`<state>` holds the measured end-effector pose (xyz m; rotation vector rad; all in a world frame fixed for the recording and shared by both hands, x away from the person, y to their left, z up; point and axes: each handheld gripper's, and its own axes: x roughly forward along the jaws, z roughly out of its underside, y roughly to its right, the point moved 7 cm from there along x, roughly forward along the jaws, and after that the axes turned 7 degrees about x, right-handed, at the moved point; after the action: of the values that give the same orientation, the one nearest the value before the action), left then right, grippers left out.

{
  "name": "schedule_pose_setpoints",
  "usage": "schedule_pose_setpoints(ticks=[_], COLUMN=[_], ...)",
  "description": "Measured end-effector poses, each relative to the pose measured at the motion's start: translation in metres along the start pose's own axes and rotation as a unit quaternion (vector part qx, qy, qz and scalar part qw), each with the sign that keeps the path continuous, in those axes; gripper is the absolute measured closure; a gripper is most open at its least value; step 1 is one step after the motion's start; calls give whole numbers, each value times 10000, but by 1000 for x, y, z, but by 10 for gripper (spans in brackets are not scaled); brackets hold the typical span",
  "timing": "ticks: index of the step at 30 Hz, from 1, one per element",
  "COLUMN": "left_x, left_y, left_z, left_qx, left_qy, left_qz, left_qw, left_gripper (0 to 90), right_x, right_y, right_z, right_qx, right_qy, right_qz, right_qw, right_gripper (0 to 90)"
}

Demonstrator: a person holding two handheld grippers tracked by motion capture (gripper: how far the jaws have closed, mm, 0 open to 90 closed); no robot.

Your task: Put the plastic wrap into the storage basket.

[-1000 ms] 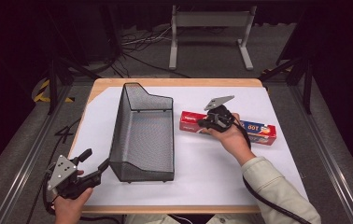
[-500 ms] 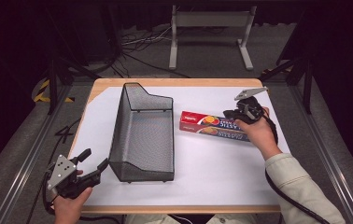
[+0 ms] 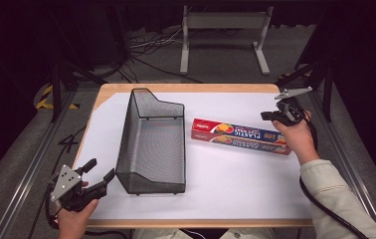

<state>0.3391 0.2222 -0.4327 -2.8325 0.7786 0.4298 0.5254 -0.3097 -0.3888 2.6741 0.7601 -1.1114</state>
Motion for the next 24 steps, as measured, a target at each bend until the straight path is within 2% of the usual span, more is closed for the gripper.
schedule_pose_setpoints(ticks=[5, 11, 14, 16, 20, 24], left_x=[0, 1, 1, 0, 1, 0], left_y=[0, 1, 0, 1, 1, 1], left_z=[0, 0, 0, 0, 0, 0], left_qx=[-7, 23, 10, 14, 33, 35], left_qy=[-1, -3, -8, -12, -17, -13], left_qz=[1, 11, 6, 3, 5, -14], left_qw=[10000, 10000, 10000, 10000, 10000, 10000], left_gripper=[301, 301, 301, 301, 301, 300], right_x=[3, 13, 17, 17, 20, 19], right_y=[9, 25, 37, 43, 50, 52], right_z=[8, 25, 36, 41, 54, 56], right_qx=[79, 245, 257, 378, 569, 689], right_qy=[-81, -360, -643, -784, -1137, -1164], right_qz=[-16, 248, 471, 540, 572, 471], right_qw=[9999, 9987, 9965, 9947, 9902, 9897], right_gripper=[900, 900, 900, 900, 900, 900])
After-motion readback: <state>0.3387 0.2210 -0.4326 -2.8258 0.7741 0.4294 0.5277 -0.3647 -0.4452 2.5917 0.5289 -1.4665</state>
